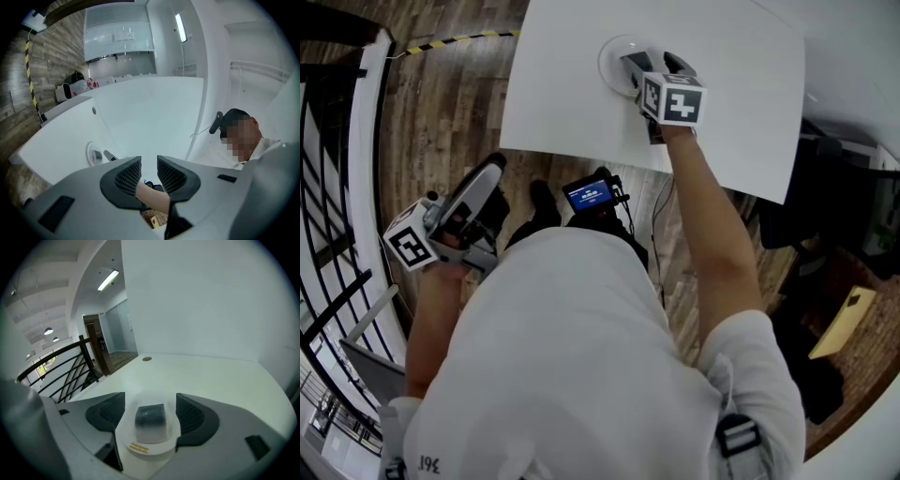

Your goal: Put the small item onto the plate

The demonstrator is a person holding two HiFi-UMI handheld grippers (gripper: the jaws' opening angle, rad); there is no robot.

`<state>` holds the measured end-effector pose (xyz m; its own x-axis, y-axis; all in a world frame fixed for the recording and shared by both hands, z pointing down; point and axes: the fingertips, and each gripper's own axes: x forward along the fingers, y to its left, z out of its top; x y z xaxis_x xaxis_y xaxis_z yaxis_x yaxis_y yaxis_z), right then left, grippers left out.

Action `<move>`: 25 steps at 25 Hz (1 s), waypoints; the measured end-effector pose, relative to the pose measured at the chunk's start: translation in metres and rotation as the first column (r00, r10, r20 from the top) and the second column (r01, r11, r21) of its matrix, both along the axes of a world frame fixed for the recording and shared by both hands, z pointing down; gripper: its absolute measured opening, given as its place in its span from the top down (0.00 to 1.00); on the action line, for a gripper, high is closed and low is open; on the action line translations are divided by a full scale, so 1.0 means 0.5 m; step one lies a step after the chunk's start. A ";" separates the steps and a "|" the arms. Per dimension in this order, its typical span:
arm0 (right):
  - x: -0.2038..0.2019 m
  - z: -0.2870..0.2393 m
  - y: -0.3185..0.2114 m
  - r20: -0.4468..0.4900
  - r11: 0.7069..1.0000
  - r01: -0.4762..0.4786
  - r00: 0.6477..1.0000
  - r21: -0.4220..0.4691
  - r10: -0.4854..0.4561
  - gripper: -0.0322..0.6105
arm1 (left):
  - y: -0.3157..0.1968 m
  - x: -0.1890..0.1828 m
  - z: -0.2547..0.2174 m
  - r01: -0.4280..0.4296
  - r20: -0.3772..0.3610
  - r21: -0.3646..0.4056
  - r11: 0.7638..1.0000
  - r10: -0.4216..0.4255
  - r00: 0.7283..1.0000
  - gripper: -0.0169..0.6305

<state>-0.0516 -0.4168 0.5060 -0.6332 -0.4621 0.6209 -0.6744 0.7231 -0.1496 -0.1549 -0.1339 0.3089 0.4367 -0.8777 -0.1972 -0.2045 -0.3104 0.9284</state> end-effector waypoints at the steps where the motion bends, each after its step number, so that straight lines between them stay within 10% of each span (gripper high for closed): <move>1: 0.006 -0.024 0.005 0.035 1.000 -0.019 0.999 0.003 0.019 0.45 | 0.003 0.000 -0.002 -0.005 -0.003 0.009 1.000 0.005 1.000 0.80; 10: 0.078 -0.210 0.089 0.304 0.993 -0.111 0.946 -0.031 0.116 0.46 | 0.001 0.031 -0.021 -0.067 -0.006 0.050 0.996 0.068 0.998 0.80; 17: 0.123 -0.314 0.207 0.417 0.996 -0.088 0.904 -0.029 0.092 0.93 | 0.009 0.063 -0.037 -0.111 -0.012 0.080 0.991 0.112 0.994 0.80; 25: 0.156 -0.356 0.310 0.455 0.995 -0.073 0.885 -0.069 0.097 0.95 | 0.024 0.092 -0.072 -0.165 -0.007 0.124 0.979 0.167 0.986 0.80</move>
<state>0.0266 -0.2619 0.3281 -0.8119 -0.5040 0.2947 -0.5812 0.6498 -0.4899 -0.1090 -0.1221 0.2727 0.5697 -0.7622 -0.3074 -0.1247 -0.4498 0.8844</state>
